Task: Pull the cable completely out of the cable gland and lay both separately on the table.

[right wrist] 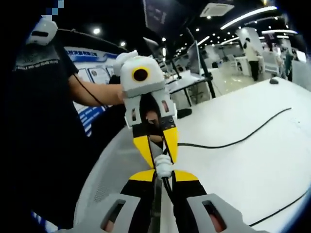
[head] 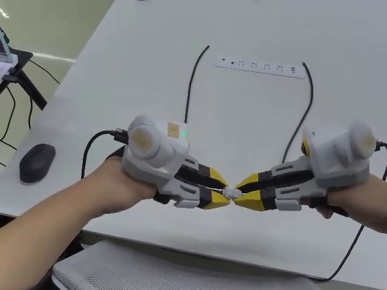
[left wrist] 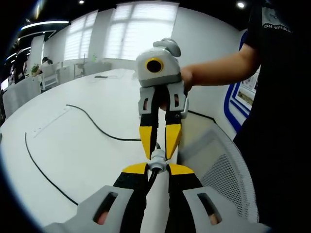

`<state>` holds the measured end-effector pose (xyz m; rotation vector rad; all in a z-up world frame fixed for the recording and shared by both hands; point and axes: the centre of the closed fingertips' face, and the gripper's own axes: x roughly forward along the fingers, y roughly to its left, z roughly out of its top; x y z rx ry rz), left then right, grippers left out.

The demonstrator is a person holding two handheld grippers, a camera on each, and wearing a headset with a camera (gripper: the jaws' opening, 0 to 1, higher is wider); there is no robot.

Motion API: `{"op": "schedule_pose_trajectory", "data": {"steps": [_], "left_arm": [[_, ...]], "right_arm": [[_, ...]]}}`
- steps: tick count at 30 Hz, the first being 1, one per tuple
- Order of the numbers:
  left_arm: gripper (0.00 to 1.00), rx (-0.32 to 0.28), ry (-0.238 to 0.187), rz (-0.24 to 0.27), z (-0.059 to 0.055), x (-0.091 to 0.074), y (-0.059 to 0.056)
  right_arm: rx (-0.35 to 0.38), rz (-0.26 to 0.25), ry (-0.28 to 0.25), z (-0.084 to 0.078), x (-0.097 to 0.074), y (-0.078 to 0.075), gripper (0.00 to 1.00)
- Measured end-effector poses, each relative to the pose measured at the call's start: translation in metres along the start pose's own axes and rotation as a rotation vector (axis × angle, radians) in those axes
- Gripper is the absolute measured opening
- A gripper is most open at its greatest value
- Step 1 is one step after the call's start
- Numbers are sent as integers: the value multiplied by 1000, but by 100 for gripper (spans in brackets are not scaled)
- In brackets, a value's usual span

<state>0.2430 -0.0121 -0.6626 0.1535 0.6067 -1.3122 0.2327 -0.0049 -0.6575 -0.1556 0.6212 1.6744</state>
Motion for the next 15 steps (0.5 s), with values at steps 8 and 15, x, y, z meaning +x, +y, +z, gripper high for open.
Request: {"op": "schedule_pose_trajectory", "data": {"steps": [8, 15], "left_arm": [[15, -36, 4, -6, -2, 3, -1], [15, -49, -8, -3, 0, 4, -1]], "right_arm": [[-271, -139, 89, -6, -1, -3, 8], [-339, -184, 117, -8, -2, -5, 8]]}}
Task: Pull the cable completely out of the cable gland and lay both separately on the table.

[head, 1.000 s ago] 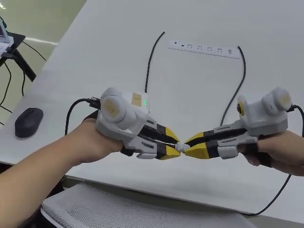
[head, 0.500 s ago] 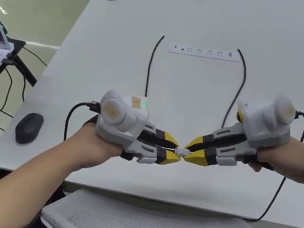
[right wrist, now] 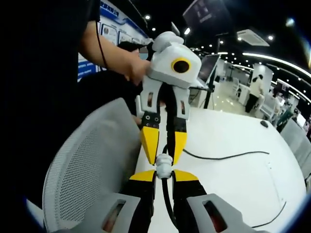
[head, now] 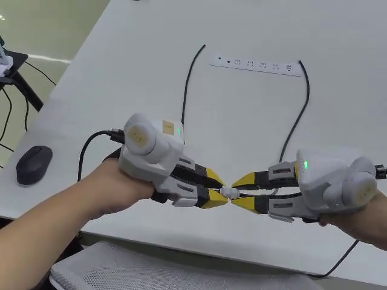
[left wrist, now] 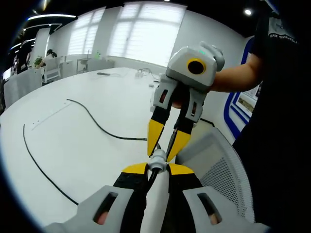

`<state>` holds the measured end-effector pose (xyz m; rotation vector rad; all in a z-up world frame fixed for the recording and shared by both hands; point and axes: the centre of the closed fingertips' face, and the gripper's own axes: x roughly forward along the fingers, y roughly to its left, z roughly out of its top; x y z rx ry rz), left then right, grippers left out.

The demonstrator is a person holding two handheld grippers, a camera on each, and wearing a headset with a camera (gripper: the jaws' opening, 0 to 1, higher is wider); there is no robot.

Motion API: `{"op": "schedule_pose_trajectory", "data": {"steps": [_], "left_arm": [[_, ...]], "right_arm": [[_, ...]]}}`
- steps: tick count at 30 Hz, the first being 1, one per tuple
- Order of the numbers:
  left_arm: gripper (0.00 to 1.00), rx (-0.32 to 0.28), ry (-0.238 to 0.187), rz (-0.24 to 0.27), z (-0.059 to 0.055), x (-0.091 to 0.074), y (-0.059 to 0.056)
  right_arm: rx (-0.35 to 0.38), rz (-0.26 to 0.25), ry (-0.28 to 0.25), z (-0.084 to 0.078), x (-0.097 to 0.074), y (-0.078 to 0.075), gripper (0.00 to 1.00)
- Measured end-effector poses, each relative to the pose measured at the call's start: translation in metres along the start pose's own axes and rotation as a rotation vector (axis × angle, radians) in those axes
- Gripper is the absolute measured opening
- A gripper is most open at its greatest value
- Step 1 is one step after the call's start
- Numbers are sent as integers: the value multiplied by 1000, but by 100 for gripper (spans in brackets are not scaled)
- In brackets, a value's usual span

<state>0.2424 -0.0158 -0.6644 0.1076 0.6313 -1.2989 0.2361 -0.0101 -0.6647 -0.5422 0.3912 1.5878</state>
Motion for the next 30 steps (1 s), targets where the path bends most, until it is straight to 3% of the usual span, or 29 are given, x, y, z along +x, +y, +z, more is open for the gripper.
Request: {"op": "schedule_pose_trajectory", "data": {"steps": [4, 11, 19, 23, 25, 26, 30], "left_arm": [[15, -3, -5, 1, 1, 0, 0], [15, 8, -12, 9, 4, 0, -2], [15, 27, -11, 18, 5, -2, -5], [15, 45, -20, 29, 7, -6, -6], [15, 42, -19, 32, 7, -7, -5], [15, 39, -19, 38, 6, -7, -4], [15, 37, -26, 47, 9, -10, -5]], "right_arm": [[41, 7, -15, 0, -2, -2, 8], [45, 4, -17, 1, -4, -1, 9], [113, -31, -49, 6, -10, -2, 15], [210, -85, 2, -3, -17, -6, 22], [173, -151, -6, -2, -21, -15, 29], [182, -155, -4, -3, -23, -11, 31], [157, -228, 16, -3, -28, -14, 30]]}}
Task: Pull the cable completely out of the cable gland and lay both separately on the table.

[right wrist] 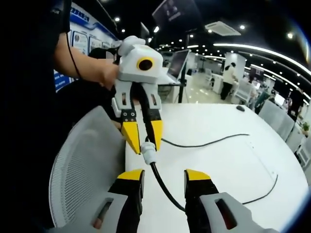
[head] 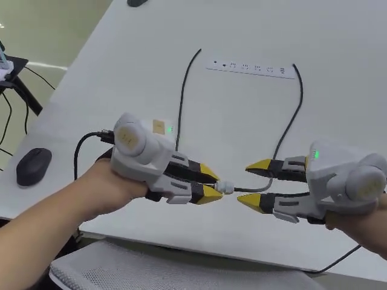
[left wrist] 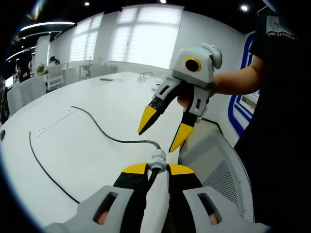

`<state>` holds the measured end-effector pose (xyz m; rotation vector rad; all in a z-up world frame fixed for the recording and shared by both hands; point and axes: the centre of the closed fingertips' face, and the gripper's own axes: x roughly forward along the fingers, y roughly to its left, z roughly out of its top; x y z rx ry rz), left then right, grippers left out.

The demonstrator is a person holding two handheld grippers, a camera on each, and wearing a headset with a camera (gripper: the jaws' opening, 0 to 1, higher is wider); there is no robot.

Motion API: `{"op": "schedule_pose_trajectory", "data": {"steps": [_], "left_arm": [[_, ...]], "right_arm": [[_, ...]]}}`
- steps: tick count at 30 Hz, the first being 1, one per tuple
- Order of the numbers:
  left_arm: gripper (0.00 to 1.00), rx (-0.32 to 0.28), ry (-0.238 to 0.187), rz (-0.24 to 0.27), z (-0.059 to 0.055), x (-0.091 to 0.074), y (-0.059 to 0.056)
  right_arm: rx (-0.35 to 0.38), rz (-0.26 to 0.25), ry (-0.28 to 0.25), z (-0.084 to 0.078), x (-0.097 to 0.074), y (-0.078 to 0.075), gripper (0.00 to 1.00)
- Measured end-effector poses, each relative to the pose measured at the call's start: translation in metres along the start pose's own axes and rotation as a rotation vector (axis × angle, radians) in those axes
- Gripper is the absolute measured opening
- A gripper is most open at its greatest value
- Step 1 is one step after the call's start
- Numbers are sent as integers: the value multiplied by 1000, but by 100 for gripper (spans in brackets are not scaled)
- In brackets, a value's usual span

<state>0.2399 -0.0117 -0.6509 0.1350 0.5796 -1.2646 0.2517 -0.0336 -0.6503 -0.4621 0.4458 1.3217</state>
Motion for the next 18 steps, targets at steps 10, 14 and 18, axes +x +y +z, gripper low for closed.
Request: {"op": "schedule_pose_trajectory", "data": {"steps": [10, 14, 18], "left_arm": [[15, -12, -18, 3, 5, -2, -4], [15, -10, -19, 4, 6, -1, -6], [15, -9, -19, 4, 6, 3, -6]], "right_arm": [[-57, -119, 45, -1, 1, 11, 17], [-70, -144, 61, -2, 2, 10, 12], [-78, -159, 61, 0, 5, 11, 7]]}}
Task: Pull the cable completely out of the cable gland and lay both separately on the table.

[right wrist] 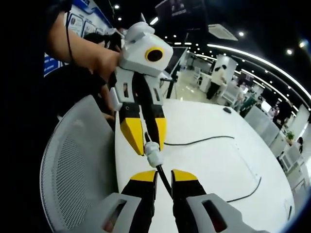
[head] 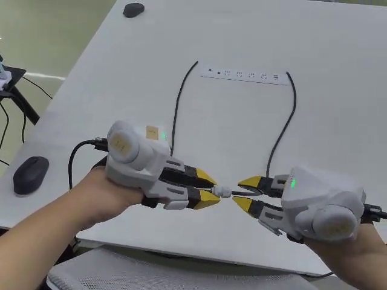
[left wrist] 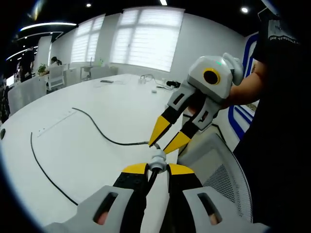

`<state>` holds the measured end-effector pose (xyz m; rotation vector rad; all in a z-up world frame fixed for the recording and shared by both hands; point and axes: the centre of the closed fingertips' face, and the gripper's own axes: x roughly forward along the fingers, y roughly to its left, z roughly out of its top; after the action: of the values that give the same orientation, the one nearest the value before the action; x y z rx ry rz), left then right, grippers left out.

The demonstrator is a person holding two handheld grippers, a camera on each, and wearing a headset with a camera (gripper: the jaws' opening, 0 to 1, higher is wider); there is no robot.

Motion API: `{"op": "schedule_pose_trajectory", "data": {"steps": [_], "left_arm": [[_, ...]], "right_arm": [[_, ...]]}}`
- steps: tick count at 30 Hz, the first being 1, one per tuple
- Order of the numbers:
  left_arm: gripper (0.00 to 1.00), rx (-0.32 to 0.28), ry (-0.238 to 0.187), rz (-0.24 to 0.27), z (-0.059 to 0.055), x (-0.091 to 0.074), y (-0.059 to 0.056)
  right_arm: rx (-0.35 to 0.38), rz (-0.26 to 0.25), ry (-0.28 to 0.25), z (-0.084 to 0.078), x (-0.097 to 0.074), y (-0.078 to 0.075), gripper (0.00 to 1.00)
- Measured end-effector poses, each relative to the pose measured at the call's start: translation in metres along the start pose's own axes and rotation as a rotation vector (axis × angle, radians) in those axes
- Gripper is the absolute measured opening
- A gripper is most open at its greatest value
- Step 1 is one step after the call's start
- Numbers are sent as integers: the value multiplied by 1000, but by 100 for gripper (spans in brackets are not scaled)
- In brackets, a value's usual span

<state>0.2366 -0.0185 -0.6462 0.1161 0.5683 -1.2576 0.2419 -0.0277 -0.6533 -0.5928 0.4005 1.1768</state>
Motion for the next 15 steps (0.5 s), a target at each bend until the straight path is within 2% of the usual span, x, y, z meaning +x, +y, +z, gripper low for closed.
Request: {"op": "schedule_pose_trajectory", "data": {"steps": [5, 8, 15], "left_arm": [[15, 8, 14, 6, -3, 2, 0], [15, 16, 22, 6, -5, 2, -1], [15, 45, 44, 20, -9, 3, -3]], "right_arm": [[-47, -1, 21, -3, 3, 6, 2], [-6, -2, 20, -5, 2, 6, 2], [25, 0, 27, -9, 2, 9, 1]]}}
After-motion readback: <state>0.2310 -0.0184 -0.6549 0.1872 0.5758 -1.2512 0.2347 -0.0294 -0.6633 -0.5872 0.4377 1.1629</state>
